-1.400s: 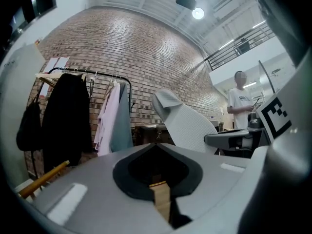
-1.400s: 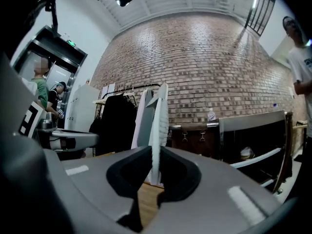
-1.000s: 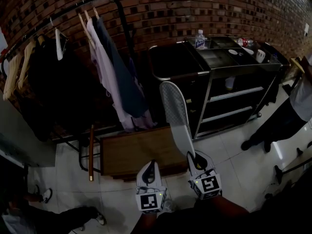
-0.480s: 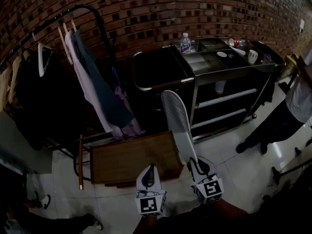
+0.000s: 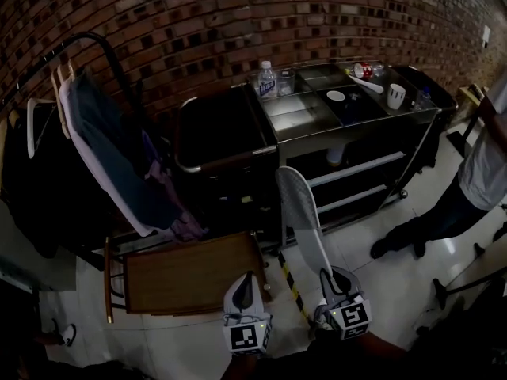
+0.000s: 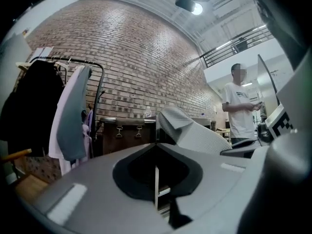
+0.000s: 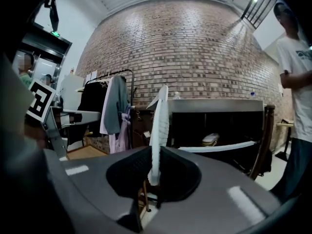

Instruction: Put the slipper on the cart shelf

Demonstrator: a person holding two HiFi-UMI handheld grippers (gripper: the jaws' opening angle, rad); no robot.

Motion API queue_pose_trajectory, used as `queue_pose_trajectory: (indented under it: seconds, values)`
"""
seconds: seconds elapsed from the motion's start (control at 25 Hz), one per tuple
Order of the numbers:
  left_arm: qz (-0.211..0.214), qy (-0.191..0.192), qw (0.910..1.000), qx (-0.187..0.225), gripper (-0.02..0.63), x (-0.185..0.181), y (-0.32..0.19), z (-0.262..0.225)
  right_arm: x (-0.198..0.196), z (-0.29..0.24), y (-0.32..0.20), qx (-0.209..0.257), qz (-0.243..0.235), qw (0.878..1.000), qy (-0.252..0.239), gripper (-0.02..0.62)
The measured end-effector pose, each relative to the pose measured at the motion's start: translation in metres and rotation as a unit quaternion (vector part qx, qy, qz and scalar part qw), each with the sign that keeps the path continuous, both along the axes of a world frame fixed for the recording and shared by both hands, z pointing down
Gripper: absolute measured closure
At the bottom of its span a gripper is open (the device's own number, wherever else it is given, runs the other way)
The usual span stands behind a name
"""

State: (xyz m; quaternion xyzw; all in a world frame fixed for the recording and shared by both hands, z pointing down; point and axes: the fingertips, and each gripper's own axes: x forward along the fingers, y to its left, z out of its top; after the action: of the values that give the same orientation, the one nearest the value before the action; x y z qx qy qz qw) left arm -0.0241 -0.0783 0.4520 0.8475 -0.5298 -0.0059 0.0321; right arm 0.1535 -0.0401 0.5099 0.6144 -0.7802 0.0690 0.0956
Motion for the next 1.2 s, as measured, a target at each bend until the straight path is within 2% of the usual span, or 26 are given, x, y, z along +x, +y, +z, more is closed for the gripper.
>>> queue_pose_trajectory:
  seconds: [0.28,0.56,0.88,1.2]
  values:
    - [0.026,-0.003,0.9997,0.001,0.591,0.078,-0.025,-0.001,0.083,0.024,-0.008,-0.032,0.013,0.999,0.024,0.555]
    - [0.021,-0.016,0.9996,0.009,0.591,0.124,-0.044,-0.004,0.129,0.049,-0.027,-0.061,-0.003,0.998,0.028,0.555]
    - [-0.024,-0.019,0.9995,0.008,0.591,0.145,-0.069,0.0,0.157,0.067,-0.073,-0.102,-0.028,0.994,0.01,0.555]
    - [-0.043,-0.031,0.9984,0.02,0.591,0.157,-0.092,-0.003,0.163,0.077,-0.141,-0.145,-0.037,0.987,-0.061,0.555]
